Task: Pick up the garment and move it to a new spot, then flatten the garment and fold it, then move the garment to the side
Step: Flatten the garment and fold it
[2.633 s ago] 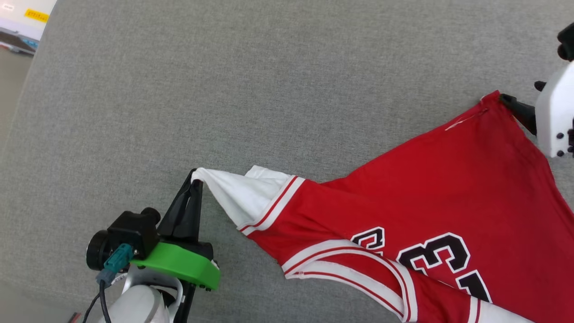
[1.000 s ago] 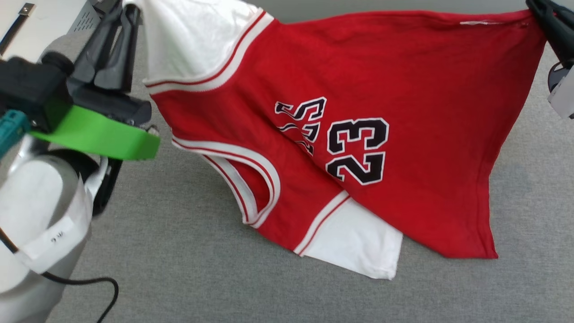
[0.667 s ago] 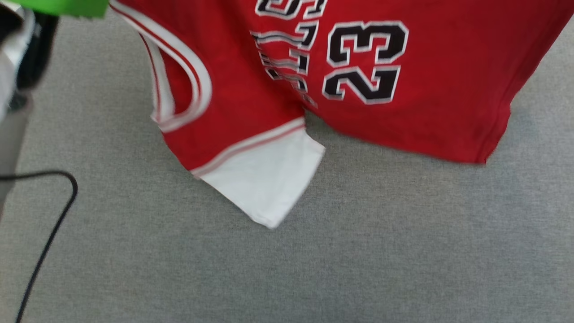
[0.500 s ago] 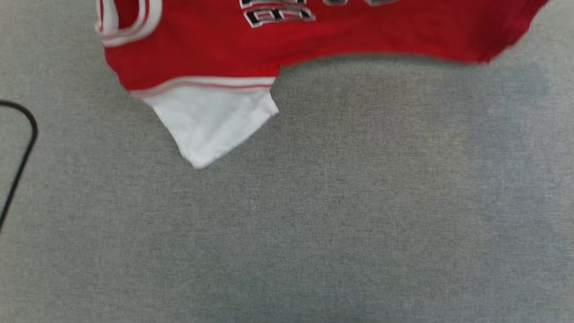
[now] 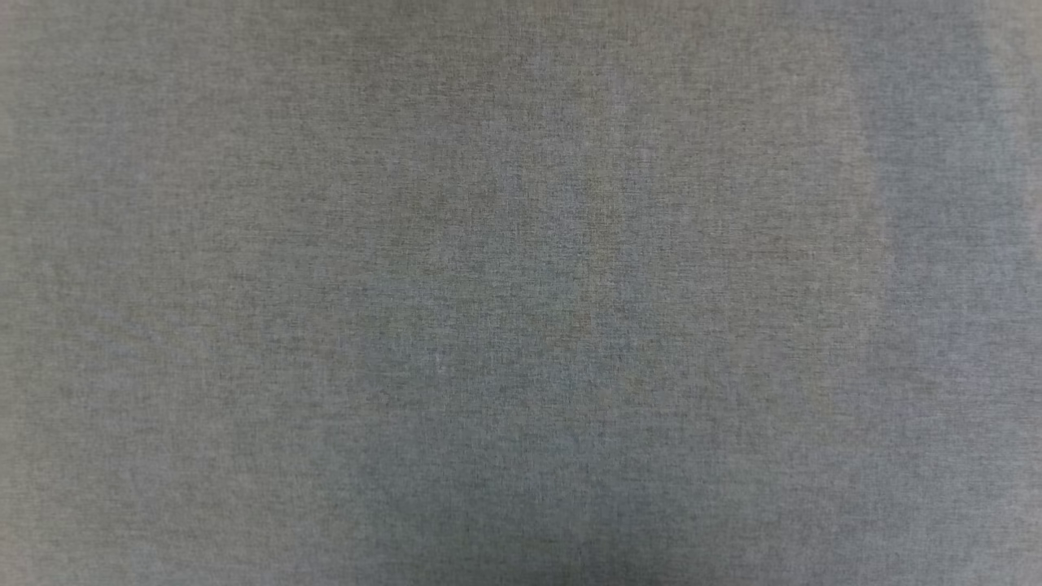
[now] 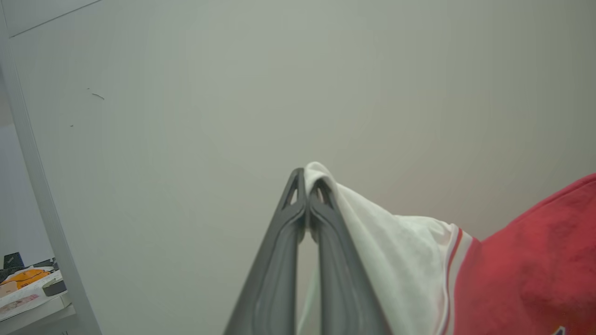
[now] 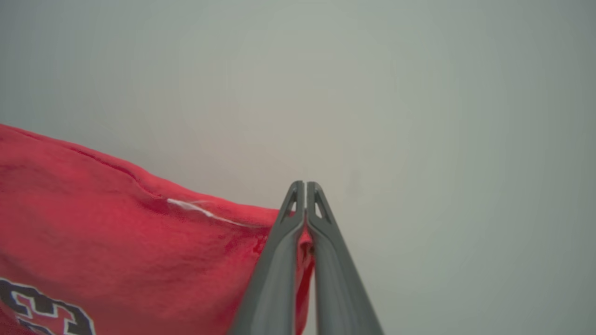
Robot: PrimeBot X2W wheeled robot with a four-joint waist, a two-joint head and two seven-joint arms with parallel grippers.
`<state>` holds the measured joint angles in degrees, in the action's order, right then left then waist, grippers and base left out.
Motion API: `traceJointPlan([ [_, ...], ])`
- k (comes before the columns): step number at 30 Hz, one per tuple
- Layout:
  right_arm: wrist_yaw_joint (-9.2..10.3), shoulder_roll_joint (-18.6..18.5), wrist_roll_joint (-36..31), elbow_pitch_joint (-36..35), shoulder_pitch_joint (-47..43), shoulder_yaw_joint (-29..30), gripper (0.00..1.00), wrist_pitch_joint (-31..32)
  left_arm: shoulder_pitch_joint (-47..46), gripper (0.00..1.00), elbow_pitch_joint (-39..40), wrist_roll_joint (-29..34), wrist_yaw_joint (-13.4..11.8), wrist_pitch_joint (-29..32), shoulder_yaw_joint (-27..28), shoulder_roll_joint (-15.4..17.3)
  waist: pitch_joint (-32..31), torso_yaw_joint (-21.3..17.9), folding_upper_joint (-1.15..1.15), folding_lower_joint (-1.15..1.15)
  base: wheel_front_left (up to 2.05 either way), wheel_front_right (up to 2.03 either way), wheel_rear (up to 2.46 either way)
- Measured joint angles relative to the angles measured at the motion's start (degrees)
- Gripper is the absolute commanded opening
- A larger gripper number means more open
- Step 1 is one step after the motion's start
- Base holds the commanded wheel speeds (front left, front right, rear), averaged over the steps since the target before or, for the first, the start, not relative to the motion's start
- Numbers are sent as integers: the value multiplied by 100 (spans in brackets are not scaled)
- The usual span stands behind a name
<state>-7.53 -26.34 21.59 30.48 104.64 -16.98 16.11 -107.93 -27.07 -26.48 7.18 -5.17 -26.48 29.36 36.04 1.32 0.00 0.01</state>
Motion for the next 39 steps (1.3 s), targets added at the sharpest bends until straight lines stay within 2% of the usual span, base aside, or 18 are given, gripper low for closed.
traceJointPlan([
  [5,0,10,166,502,-37,-414,0,-309,37,0,-413,-135,13,-271,-240,-14,120,1,0,0,0,0,0],
  [9,0,2,426,706,-418,-745,0,-536,366,0,-593,-283,14,-455,-458,16,129,17,0,0,0,0,0],
  [13,0,46,769,870,-957,-991,0,-798,993,0,-669,-501,14,-617,-669,77,65,27,0,0,0,0,0],
  [21,0,57,1312,910,-2169,-1568,0,-1243,2610,0,-380,-790,-38,-849,-697,208,-237,36,0,0,0,0,0],
  [26,0,-145,1638,720,-3072,-1908,0,-1413,3902,0,71,-905,-257,-909,-705,274,-518,47,0,-1,0,0,0],
  [33,0,-615,1978,212,-4584,-2334,0,-1546,5987,0,955,-1094,-768,-948,-779,308,-1026,112,0,-1,0,0,0],
  [39,0,-820,2272,-219,-5807,-2398,0,-1640,7651,0,1651,-1215,-1167,-949,-939,491,-1505,158,0,-1,0,0,0],
])
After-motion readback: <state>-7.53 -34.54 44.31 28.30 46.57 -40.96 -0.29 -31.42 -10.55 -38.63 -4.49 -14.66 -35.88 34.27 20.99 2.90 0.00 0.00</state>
